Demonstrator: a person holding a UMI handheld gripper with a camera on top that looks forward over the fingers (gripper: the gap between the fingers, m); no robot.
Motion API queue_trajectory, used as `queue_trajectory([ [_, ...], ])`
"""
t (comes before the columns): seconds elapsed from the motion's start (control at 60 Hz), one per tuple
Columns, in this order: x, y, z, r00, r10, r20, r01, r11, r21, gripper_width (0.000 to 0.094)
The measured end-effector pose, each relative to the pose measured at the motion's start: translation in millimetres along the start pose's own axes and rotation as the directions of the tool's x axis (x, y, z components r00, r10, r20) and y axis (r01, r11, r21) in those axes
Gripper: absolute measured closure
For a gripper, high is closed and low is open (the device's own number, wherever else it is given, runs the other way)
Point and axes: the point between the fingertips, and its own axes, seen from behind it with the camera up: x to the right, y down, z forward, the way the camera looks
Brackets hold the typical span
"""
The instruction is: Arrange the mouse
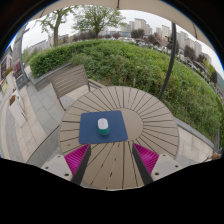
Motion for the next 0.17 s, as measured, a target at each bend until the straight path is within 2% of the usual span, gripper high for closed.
queue_trajectory([
  [0.083, 9.5, -3.0, 1.7, 0.999, 0.011, -0.032, -0.011, 1.0, 0.01, 0.008],
  [0.167, 7.4, -3.3, 1.1, 0.999, 0.033, -0.021, -0.033, 0.999, 0.01, 0.0083],
])
